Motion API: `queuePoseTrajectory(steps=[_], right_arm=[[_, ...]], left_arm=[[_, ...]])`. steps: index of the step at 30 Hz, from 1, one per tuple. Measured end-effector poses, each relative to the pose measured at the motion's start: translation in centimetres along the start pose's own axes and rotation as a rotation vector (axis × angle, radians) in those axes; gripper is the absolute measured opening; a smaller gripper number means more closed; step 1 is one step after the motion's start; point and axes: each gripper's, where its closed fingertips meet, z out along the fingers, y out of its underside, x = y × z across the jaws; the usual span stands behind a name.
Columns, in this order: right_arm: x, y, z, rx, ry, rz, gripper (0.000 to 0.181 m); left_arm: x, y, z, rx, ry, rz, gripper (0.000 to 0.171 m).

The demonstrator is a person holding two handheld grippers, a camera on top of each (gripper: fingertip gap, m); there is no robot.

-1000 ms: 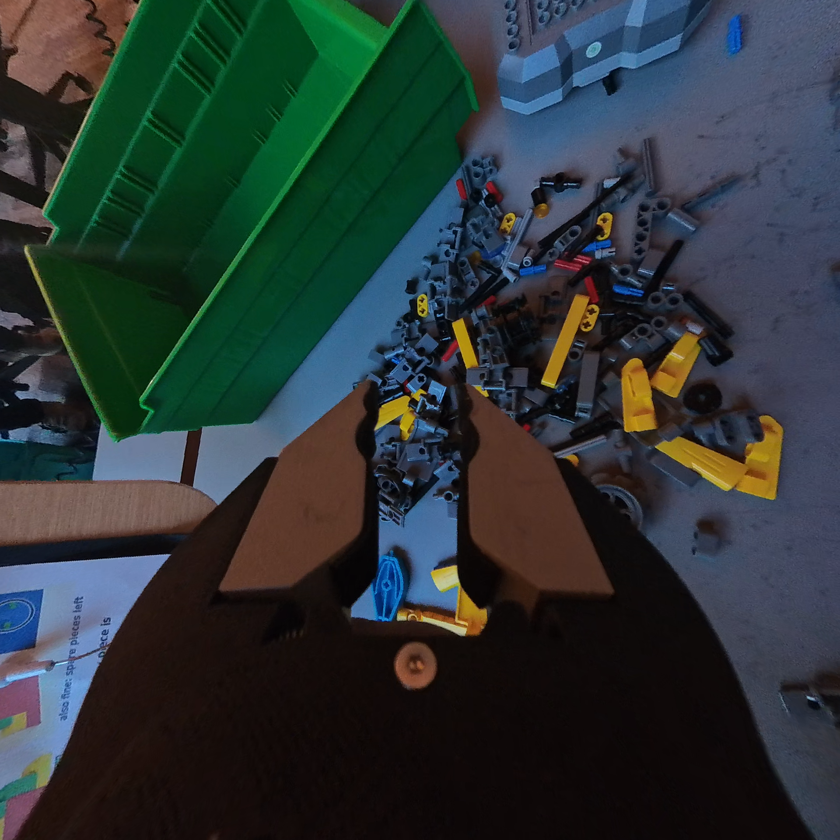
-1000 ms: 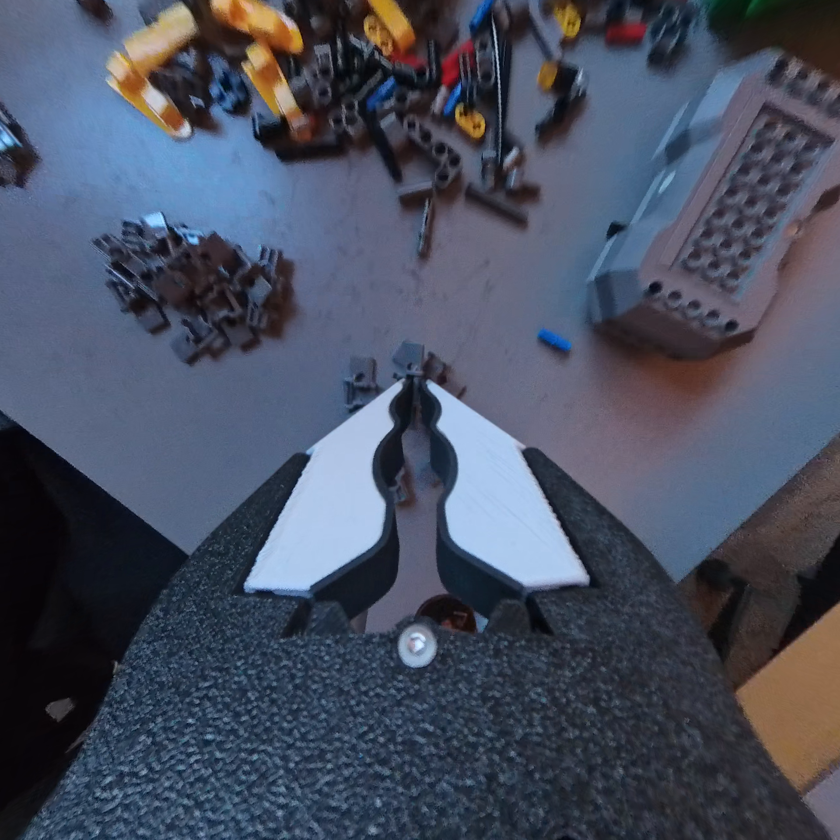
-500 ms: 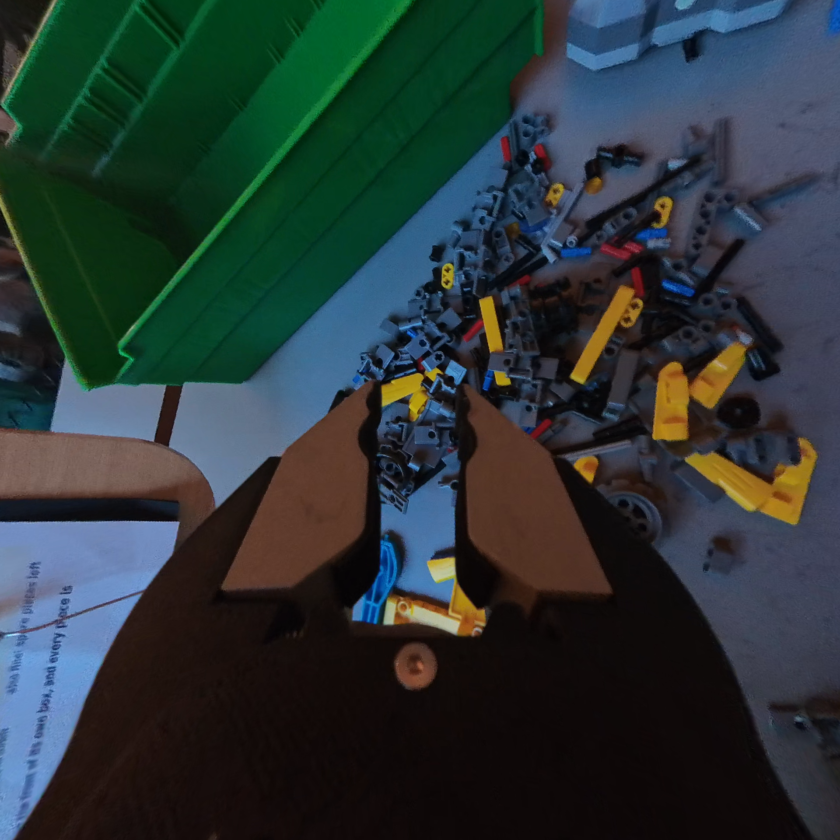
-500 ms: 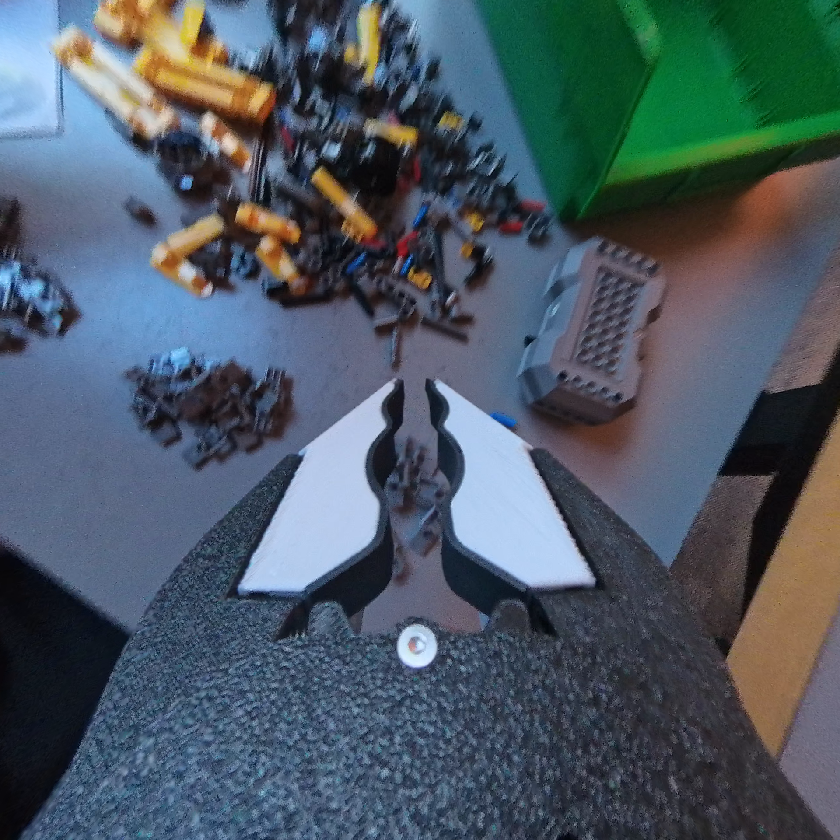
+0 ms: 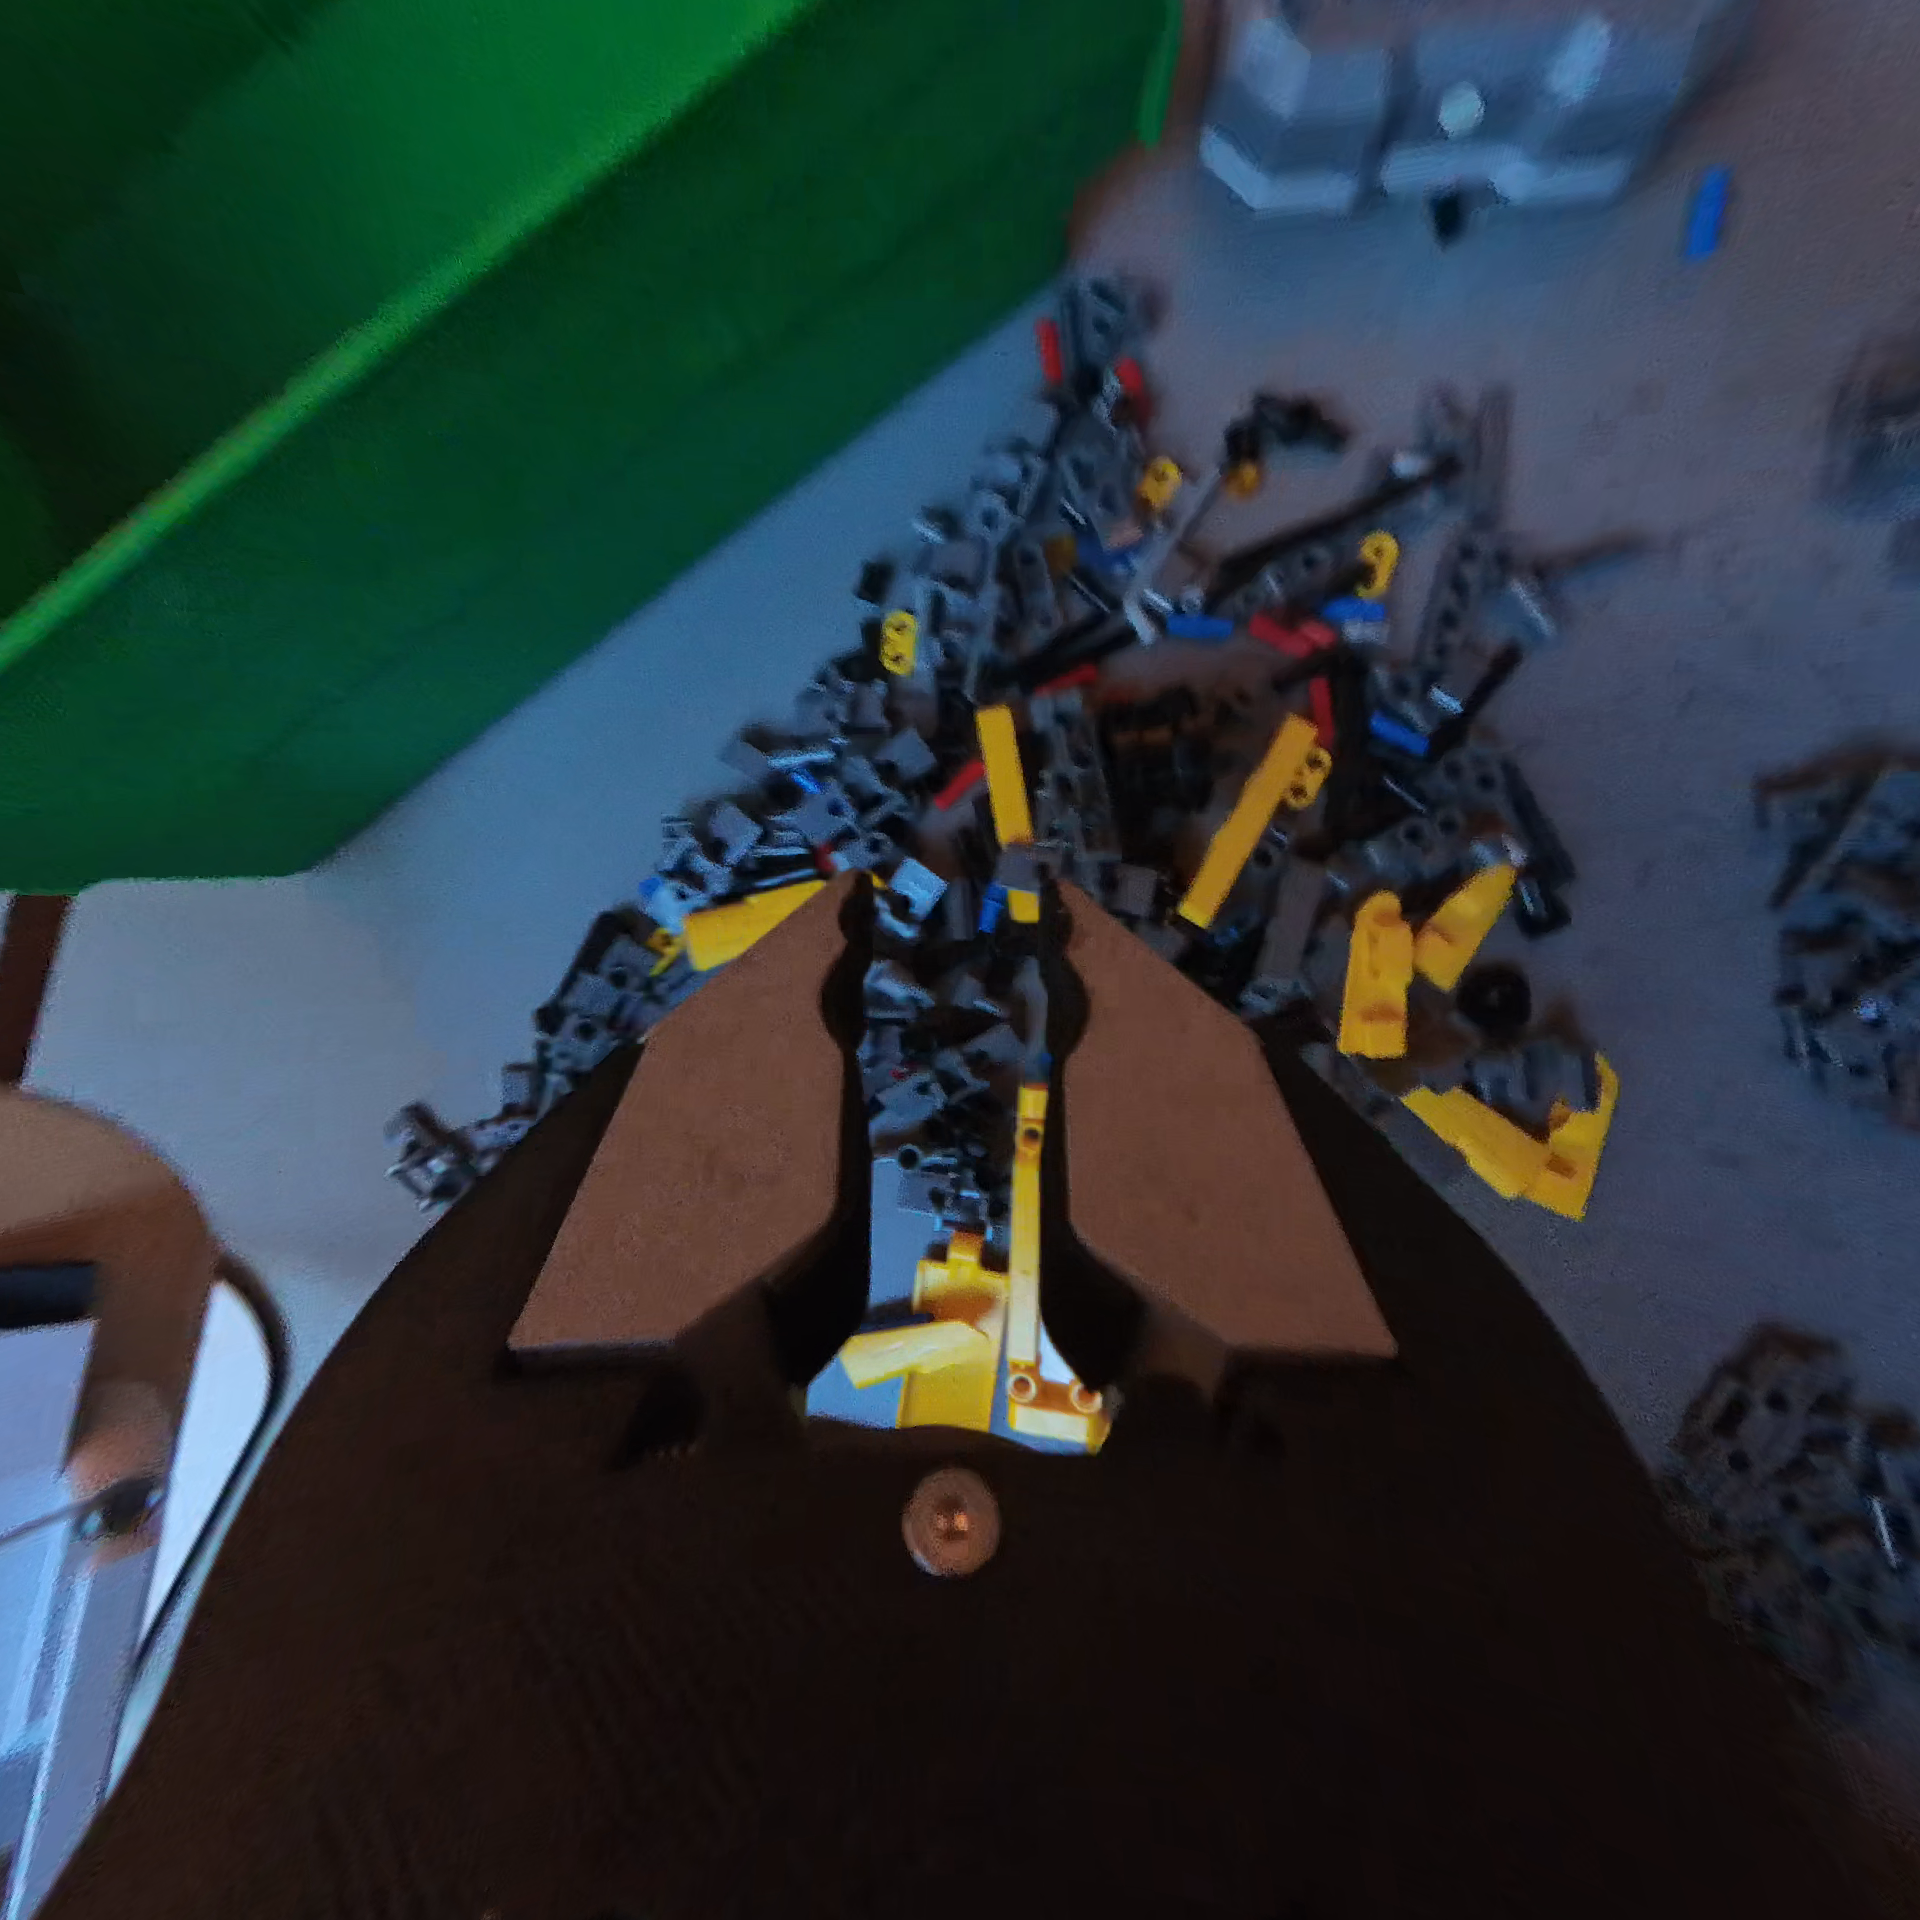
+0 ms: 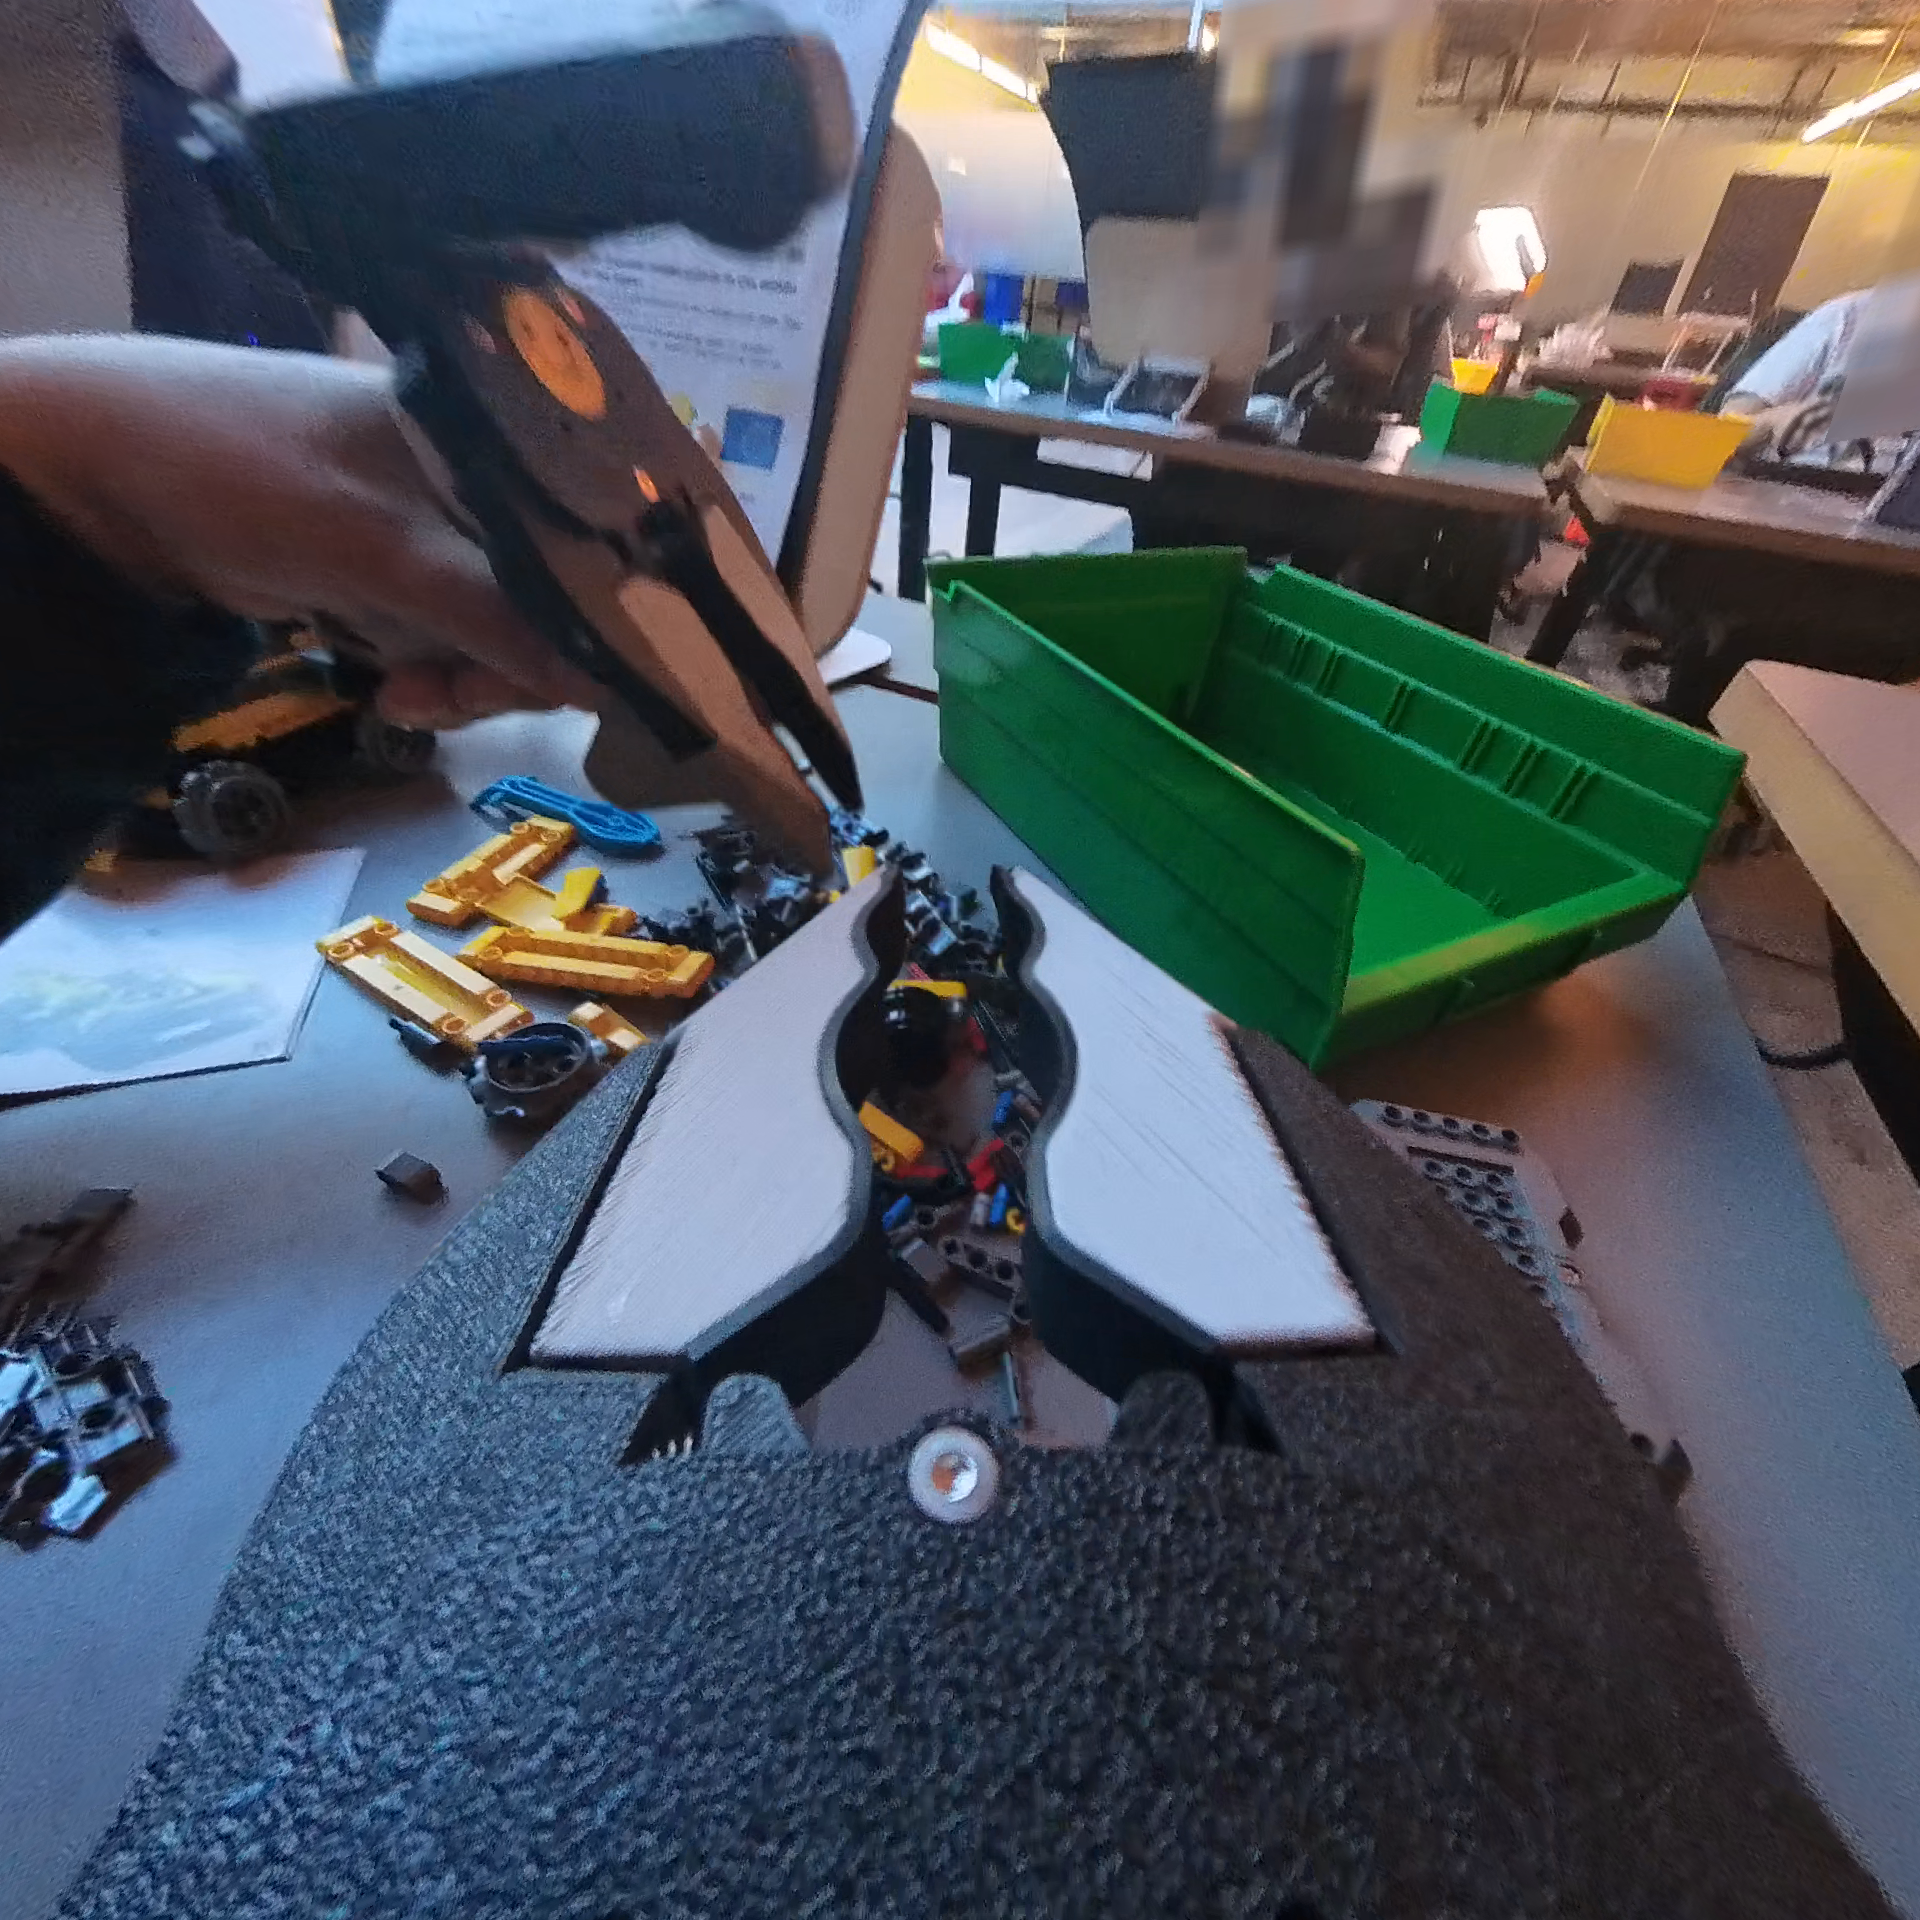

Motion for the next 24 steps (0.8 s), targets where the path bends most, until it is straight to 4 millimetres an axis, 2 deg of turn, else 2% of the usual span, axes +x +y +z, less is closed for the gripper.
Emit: queuePoseTrajectory(steps=[2,4,8,14,19,24], right_arm=[[-0.4,-1.0,-0.5,0.050,-0.001,-0.030,0.016],[-1.2,-1.4,-0.9,0.087,-0.021,-0.049,0.012],[-1.3,-0.3,-0.6,0.050,-0.029,-0.063,0.009],[-0.8,-0.5,-0.8,0.076,-0.052,-0.001,0.009],[-0.9,-0.4,-0.7,0.070,-0.054,0.001,0.009],[-1.2,-0.6,-0.6,0.077,-0.061,-0.008,0.009]], left_arm=[[1.3,0.7,1.1,-0.050,0.043,0.052,0.028],[1.8,1.0,2.1,-0.094,0.038,0.086,0.029],[1.6,1.2,3.1,-0.132,0.000,0.113,0.028],[1.4,1.9,3.1,-0.144,0.004,0.131,0.027],[2.0,1.3,3.2,-0.112,0.042,0.113,0.028],[2.2,1.6,3.8,-0.125,0.067,0.089,0.028]])
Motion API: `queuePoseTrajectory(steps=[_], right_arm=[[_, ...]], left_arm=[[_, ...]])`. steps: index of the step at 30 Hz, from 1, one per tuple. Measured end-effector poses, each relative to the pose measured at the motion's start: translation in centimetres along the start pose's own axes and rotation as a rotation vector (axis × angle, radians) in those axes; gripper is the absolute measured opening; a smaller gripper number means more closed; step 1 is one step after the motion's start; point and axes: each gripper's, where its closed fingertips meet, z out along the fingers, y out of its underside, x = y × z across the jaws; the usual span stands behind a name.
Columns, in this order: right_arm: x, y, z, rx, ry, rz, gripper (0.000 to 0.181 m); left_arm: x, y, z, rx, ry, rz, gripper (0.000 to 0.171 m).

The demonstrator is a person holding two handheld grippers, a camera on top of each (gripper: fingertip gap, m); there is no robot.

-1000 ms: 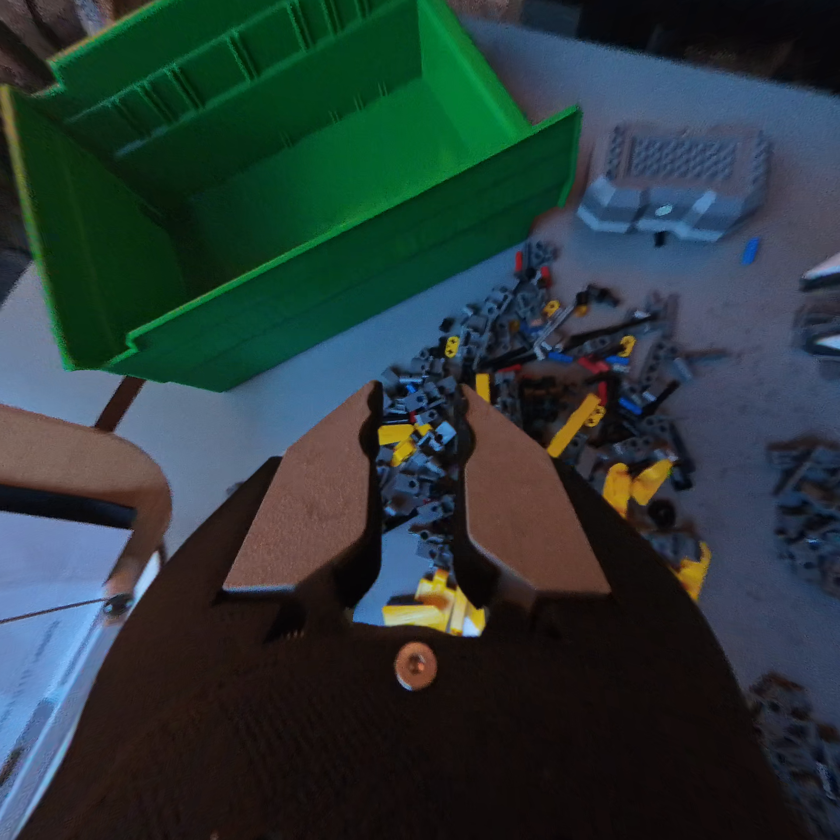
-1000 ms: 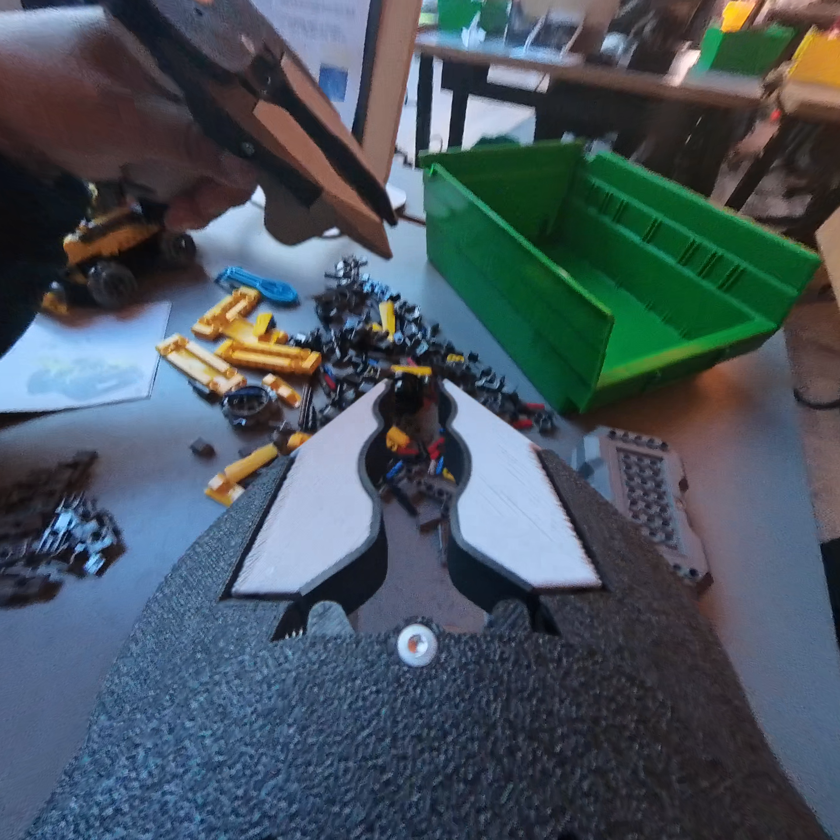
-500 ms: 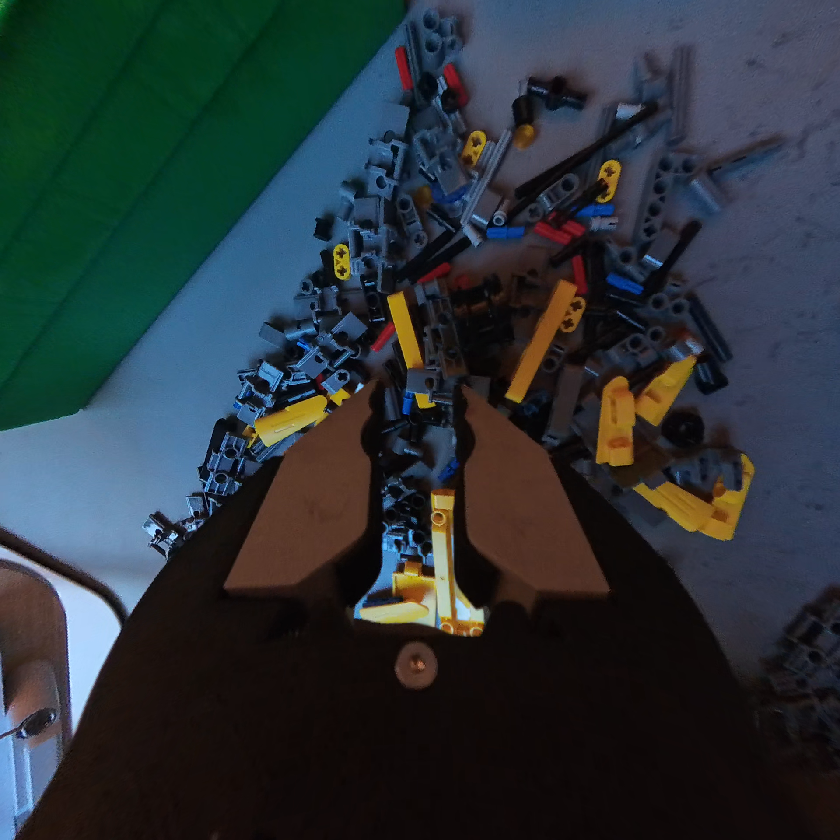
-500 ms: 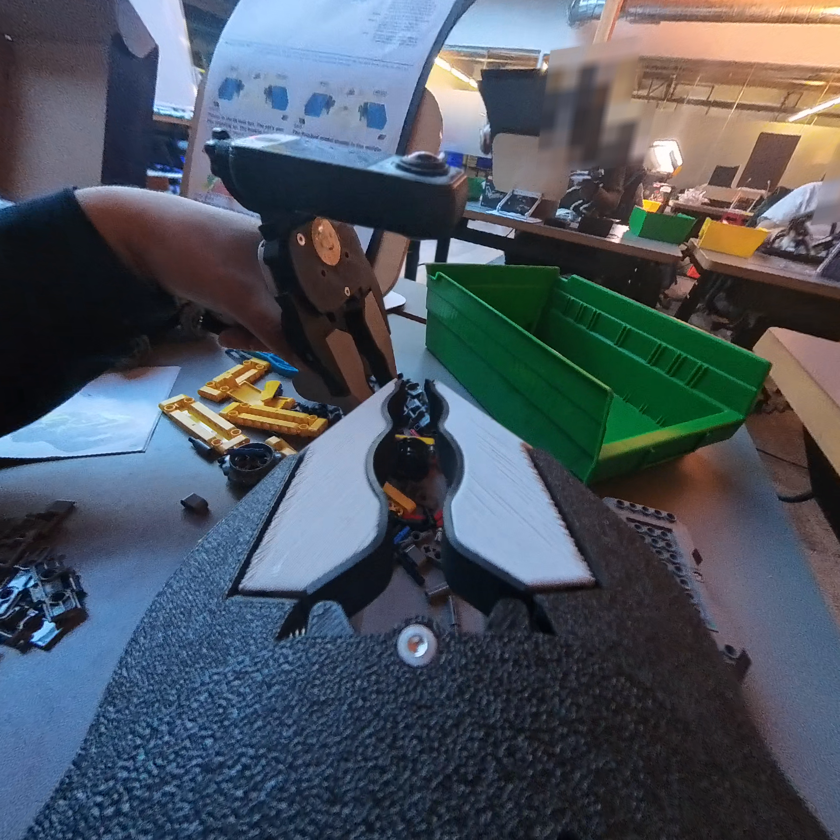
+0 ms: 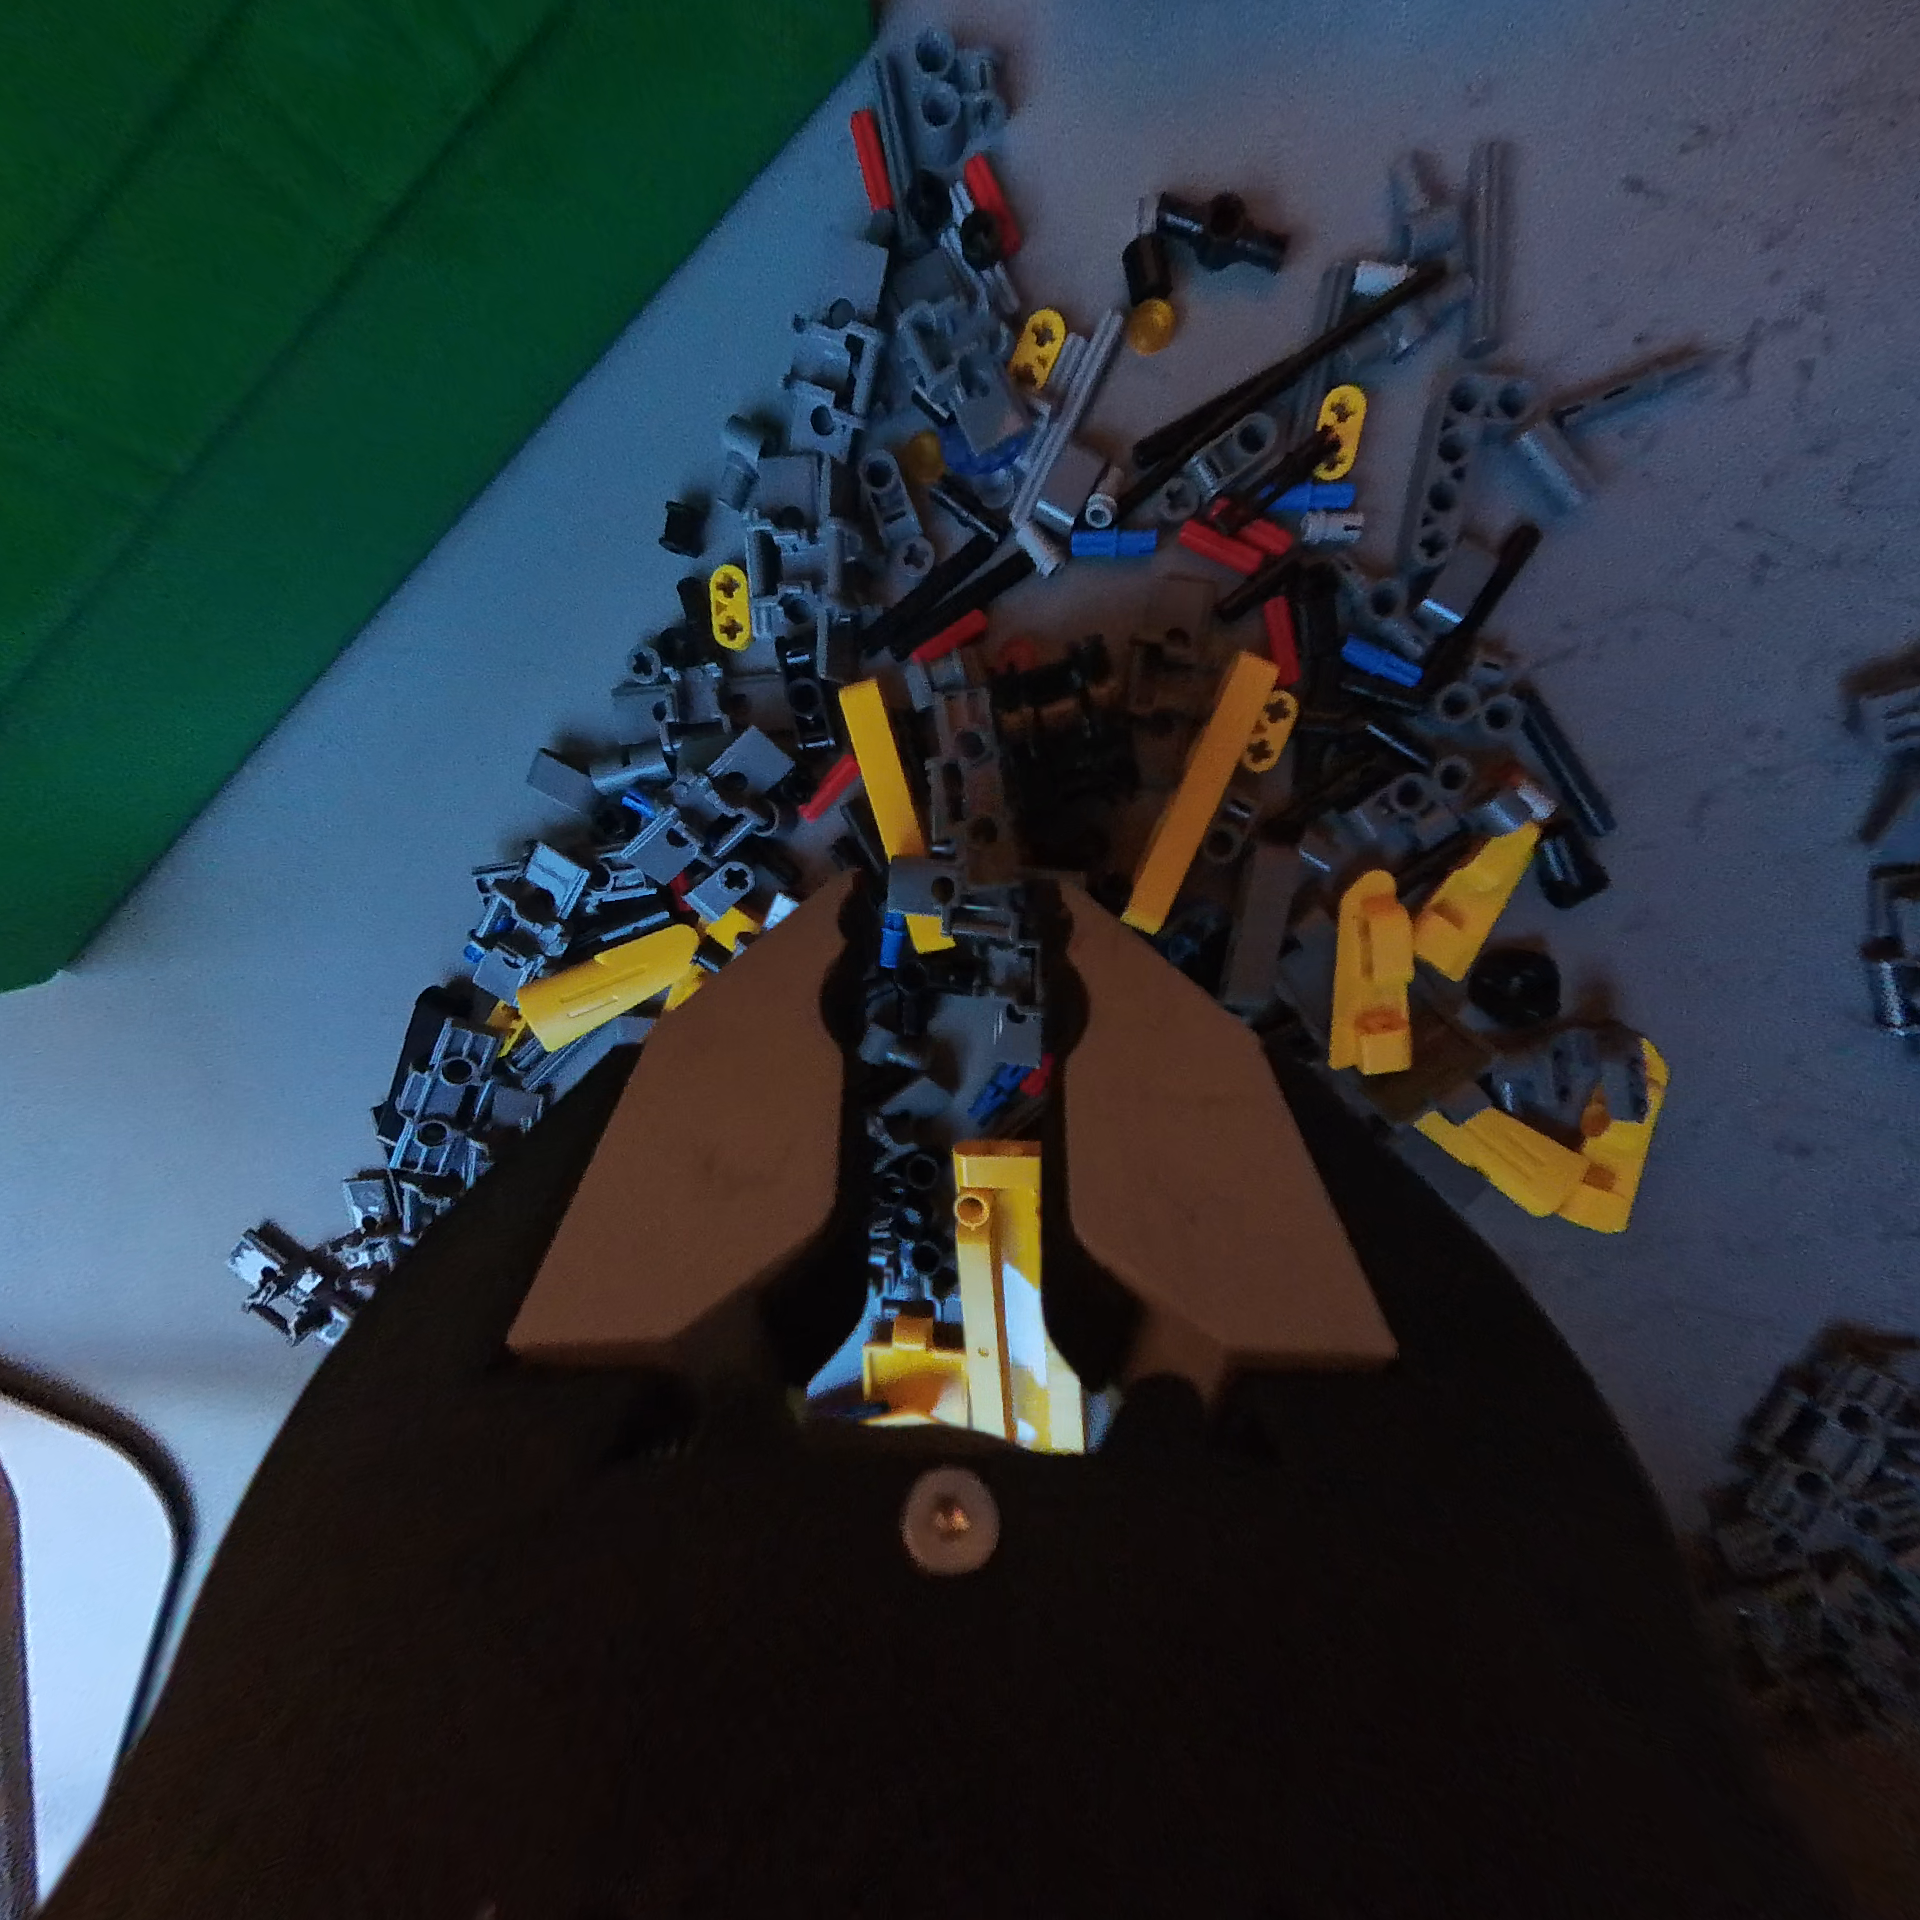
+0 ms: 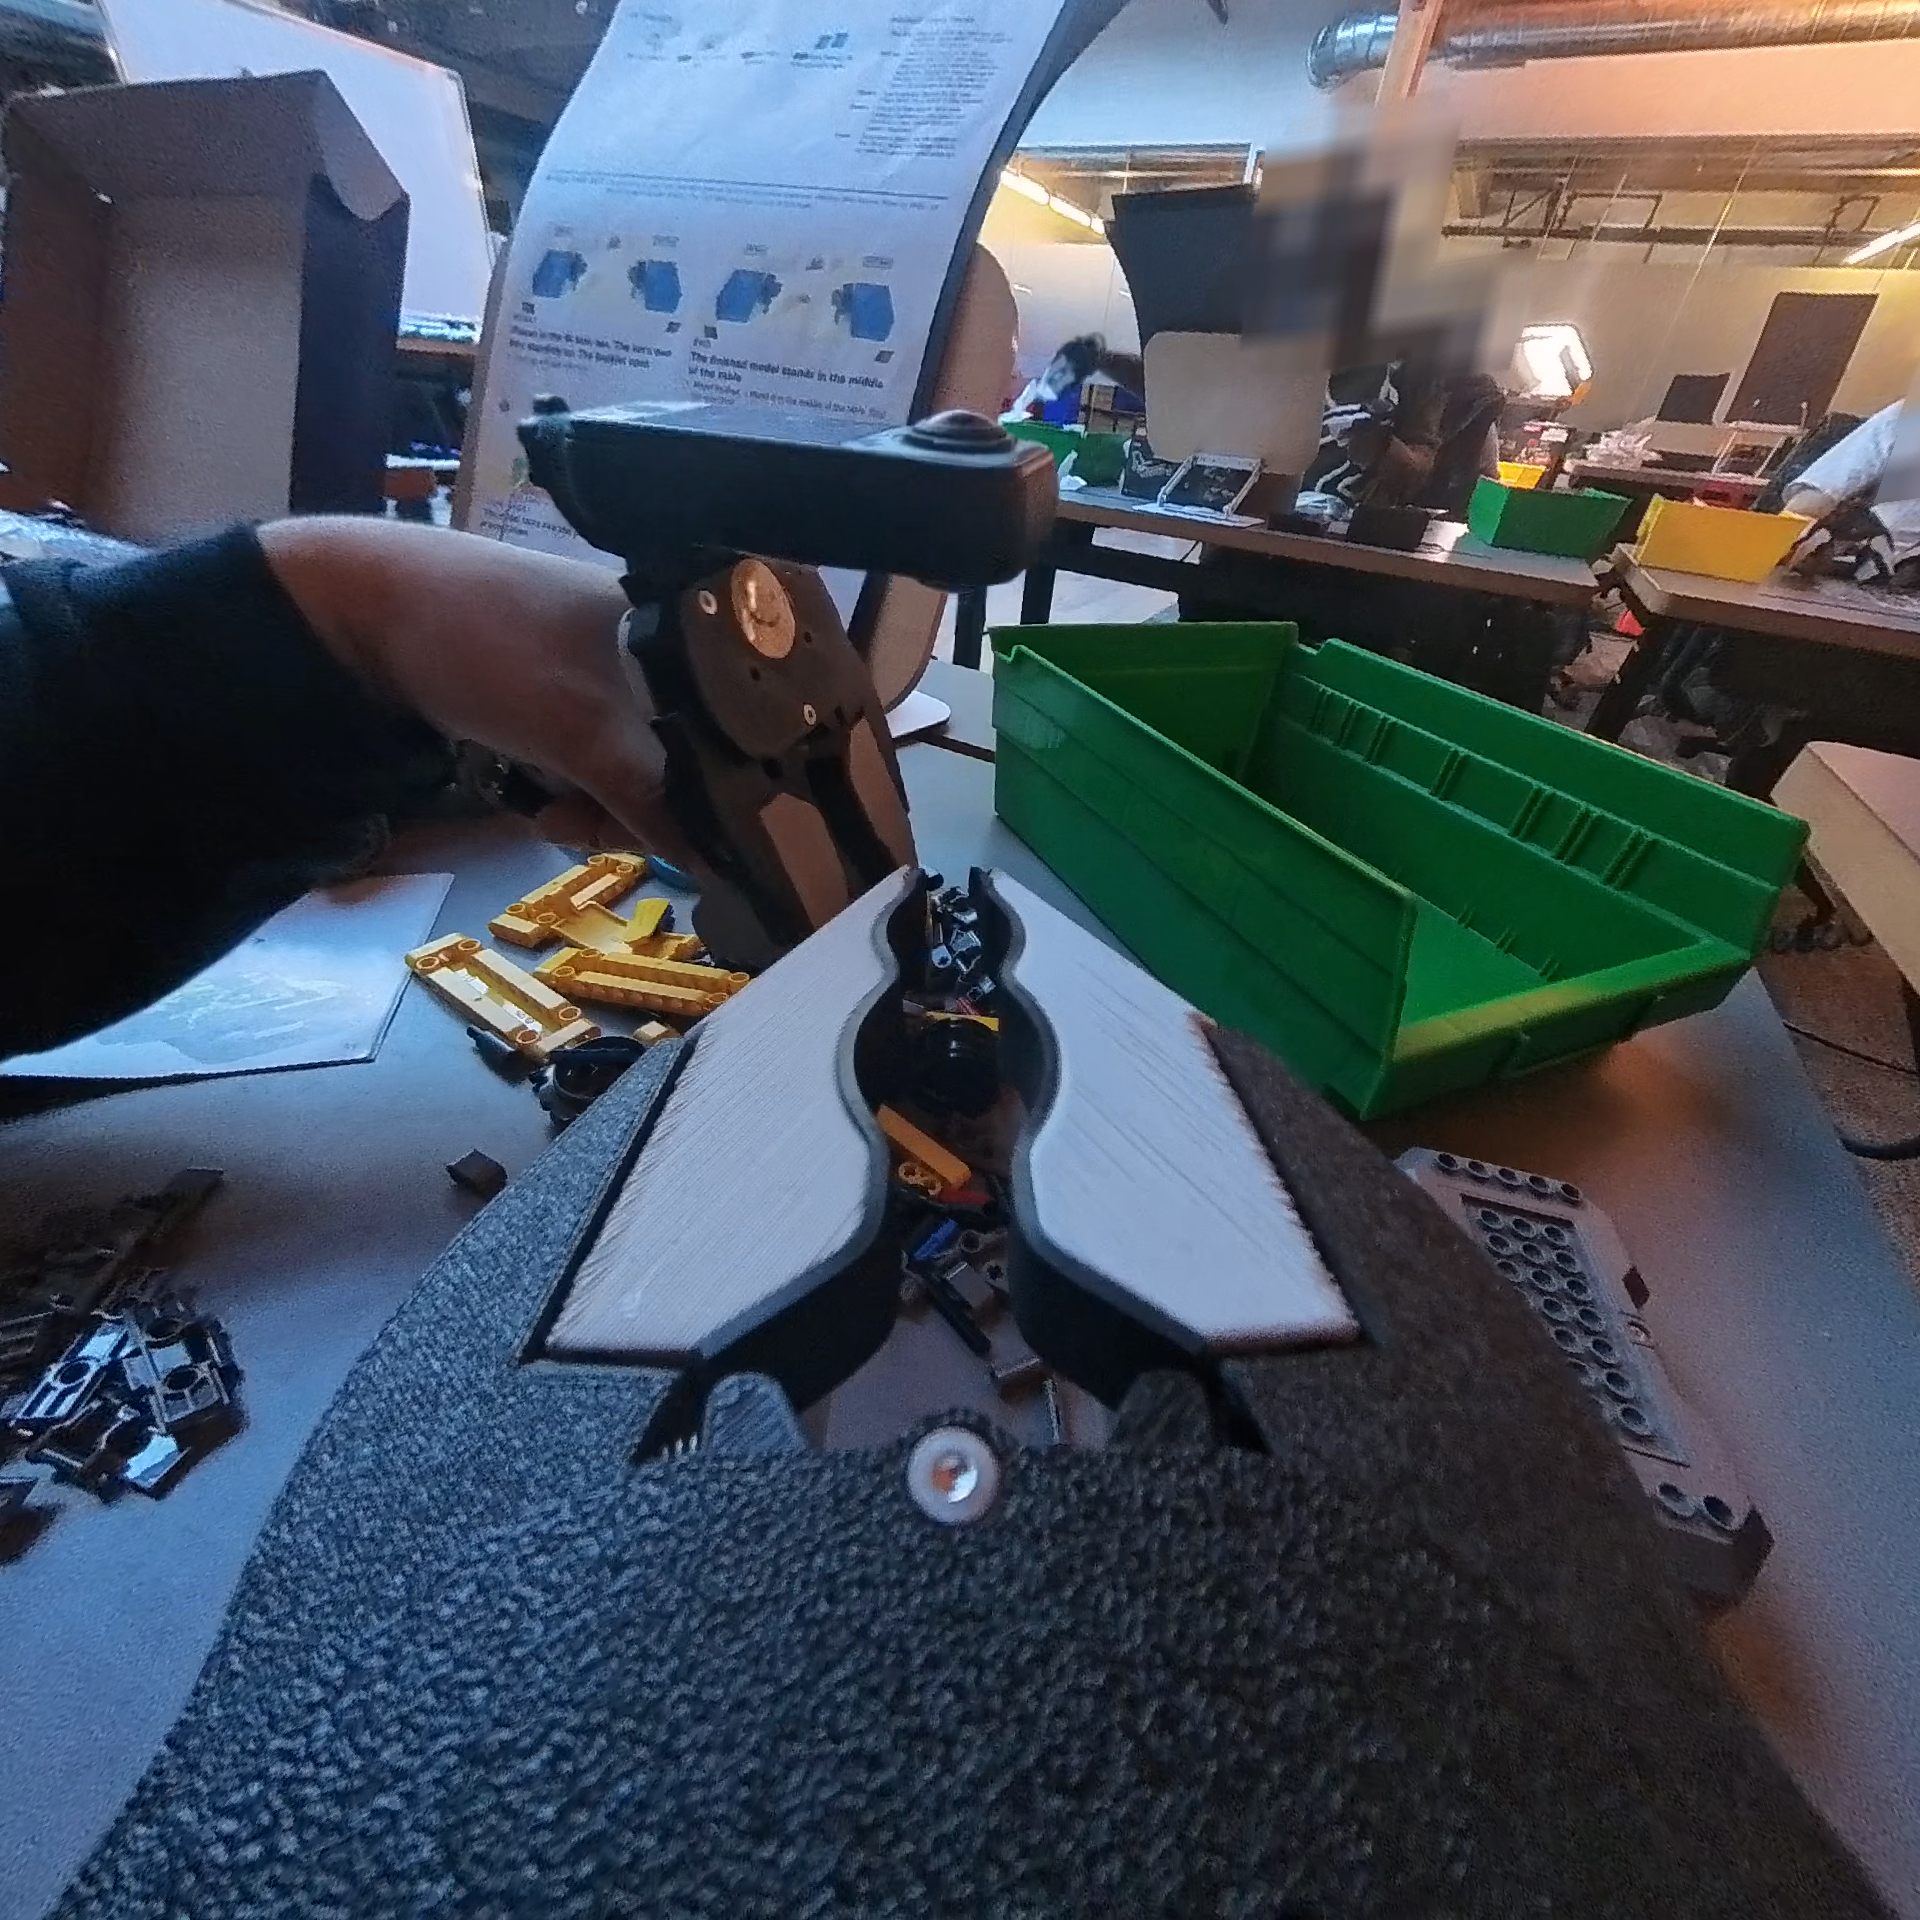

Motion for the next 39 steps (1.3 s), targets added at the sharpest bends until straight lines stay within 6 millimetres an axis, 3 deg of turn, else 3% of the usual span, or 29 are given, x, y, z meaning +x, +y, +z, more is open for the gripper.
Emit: queuePoseTrajectory(steps=[2,7,22,26,29,33,39], right_arm=[[0.0,0.0,0.0,0.002,0.002,-0.003,0.009],[0.0,0.0,0.0,0.002,-0.002,0.002,0.008],[-0.1,0.1,0.1,-0.003,-0.011,0.005,0.008],[-0.3,0.2,0.3,-0.010,-0.036,0.044,0.009],[-0.3,-0.1,0.2,0.011,-0.062,0.115,0.010],[0.1,-0.3,0.0,0.000,-0.073,0.204,0.016],[-1.4,-3.3,-1.2,0.063,-0.257,0.428,0.019]], left_arm=[[-0.2,0.2,-0.1,-0.008,-0.014,0.007,0.026],[-0.2,0.1,-0.3,0.007,0.002,-0.003,0.001],[0.0,-0.3,-2.0,0.050,-0.001,0.017,0.000],[0.4,-1.7,-4.2,0.147,-0.041,0.123,0.000],[3.4,-3.8,-6.7,0.333,-0.086,0.404,0.000],[5.2,-7.2,-10.3,0.501,-0.123,0.450,0.000],[6.8,-8.0,-12.4,0.519,-0.247,0.594,0.000]])
